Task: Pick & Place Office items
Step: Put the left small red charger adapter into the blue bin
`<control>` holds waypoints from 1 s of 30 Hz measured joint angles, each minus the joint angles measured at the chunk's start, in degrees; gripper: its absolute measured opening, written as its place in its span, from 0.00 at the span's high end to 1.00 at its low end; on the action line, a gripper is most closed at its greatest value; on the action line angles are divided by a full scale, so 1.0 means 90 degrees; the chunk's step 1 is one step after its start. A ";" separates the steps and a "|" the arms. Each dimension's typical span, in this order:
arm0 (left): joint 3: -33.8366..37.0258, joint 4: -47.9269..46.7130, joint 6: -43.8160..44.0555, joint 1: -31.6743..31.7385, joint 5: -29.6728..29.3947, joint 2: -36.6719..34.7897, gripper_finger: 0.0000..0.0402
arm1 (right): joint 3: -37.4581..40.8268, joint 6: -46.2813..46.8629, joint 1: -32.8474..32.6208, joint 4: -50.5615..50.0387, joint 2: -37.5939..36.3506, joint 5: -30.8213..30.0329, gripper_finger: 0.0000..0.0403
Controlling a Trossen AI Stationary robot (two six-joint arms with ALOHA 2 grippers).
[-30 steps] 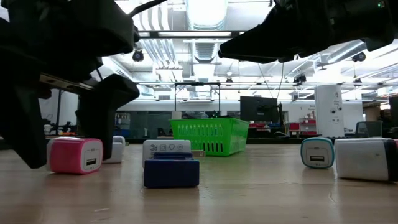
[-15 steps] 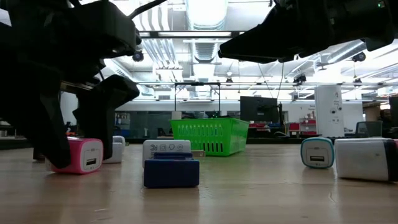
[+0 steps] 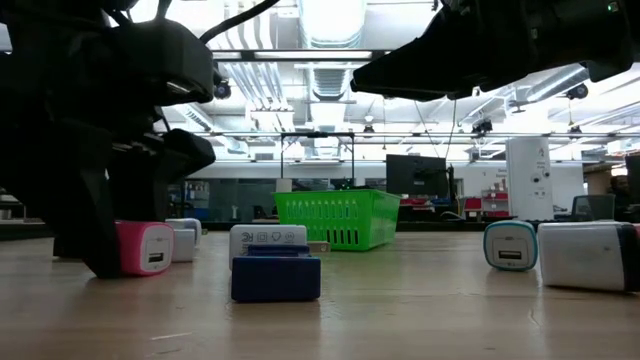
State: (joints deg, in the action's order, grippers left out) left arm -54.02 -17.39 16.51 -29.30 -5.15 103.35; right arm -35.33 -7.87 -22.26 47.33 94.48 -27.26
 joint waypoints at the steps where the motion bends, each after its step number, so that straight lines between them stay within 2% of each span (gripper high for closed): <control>1: 0.0000 -0.0002 -0.0002 0.0000 0.0000 0.0000 0.67 | 0.0000 -0.0001 0.0000 0.0000 0.0000 0.0000 0.36; 17: 0.0030 0.0193 -0.0956 0.0000 0.0019 -0.0028 0.67 | 0.0000 -0.0004 0.0000 0.0000 0.0000 0.0001 0.36; 22: 0.0254 0.0972 -0.1459 0.0002 -0.0027 -0.0217 0.67 | 0.0000 -0.0004 0.0000 0.0000 0.0000 0.0006 0.36; 30: 0.1373 0.2666 -0.1782 0.0221 -0.0030 -0.1054 0.67 | 0.0005 -0.0013 0.0000 0.0000 0.0000 0.0009 0.36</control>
State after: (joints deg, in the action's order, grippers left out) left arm -41.67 6.60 0.47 -27.31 -5.42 93.86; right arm -35.29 -7.99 -22.26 47.33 94.48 -27.18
